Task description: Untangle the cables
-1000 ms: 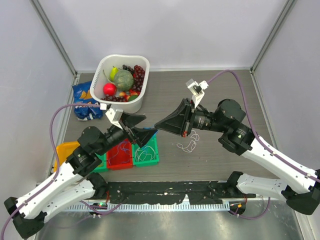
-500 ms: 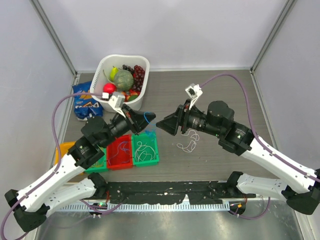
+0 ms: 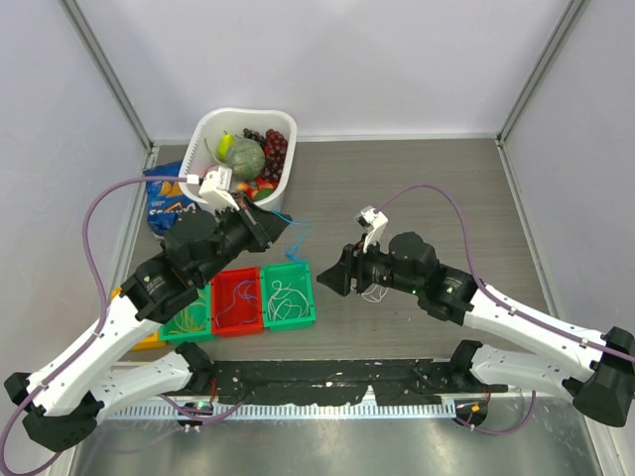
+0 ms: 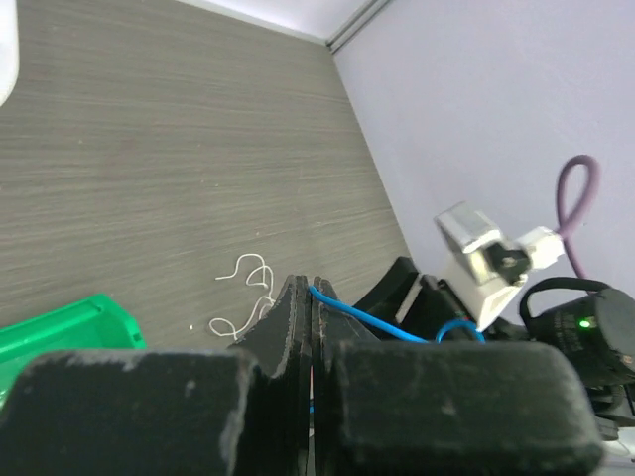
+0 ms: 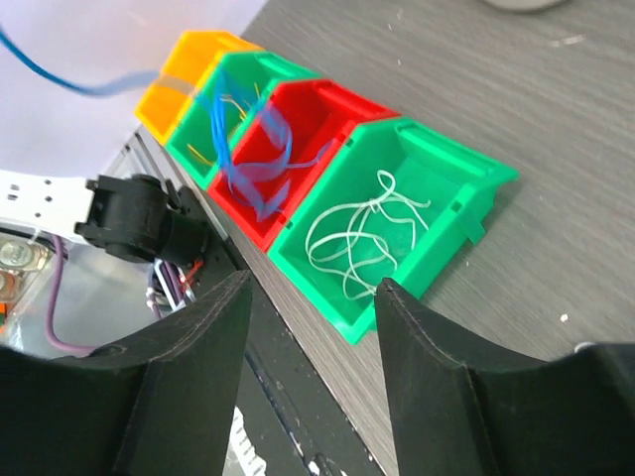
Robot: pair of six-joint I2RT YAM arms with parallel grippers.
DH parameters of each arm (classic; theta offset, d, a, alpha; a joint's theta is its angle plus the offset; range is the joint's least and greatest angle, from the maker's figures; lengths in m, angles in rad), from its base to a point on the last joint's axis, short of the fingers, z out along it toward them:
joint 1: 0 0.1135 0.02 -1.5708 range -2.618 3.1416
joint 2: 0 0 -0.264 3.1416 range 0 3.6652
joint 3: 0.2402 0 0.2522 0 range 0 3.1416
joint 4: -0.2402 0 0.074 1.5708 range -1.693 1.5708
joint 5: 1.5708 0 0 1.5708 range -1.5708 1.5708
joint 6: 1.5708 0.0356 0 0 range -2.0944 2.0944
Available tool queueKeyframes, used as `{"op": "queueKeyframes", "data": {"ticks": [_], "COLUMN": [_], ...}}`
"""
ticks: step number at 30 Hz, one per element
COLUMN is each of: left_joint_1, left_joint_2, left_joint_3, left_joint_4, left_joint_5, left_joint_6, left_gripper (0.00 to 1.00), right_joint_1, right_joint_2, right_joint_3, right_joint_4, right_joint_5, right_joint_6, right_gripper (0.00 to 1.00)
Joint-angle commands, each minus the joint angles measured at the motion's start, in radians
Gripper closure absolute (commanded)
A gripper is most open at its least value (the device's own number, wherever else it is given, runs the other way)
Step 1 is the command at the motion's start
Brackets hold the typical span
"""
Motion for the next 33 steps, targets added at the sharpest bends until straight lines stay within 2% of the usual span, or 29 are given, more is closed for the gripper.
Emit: {"op": "queueKeyframes", "data": {"ticks": [1, 6, 9, 33], "left_joint_1": [0.002, 0.002, 0.002, 0.002], "left_joint_2": [-0.005, -0.002, 0.004, 0.014], "left_joint_3": [0.039, 0.044, 0.05, 0.05], "left_joint_4": [-0.036, -0.032, -0.03, 0.005], "left_joint_5": [-0.046, -0.048, -0.039, -0.016], "left_joint_6": [-0.027, -0.03, -0.032, -0.035], "left_gripper": [1.0, 1.0, 1.0, 1.0], "right_joint_1": [0.007, 0.005, 0.005, 0.005], "right_joint_2": [-0.057, -0.035, 0.006, 0.081], "right_joint_3": [-0.004, -0.007, 0.016, -0.005], "right_joint_4": [0.183, 0.252, 0.261, 0.356], "right_joint_5": [0.01, -0.024, -0.087, -0.111], "right_joint_6": [-0.007, -0.001, 0.007, 0.027], "right_gripper": [0.44, 0.5, 0.51, 0.52]}}
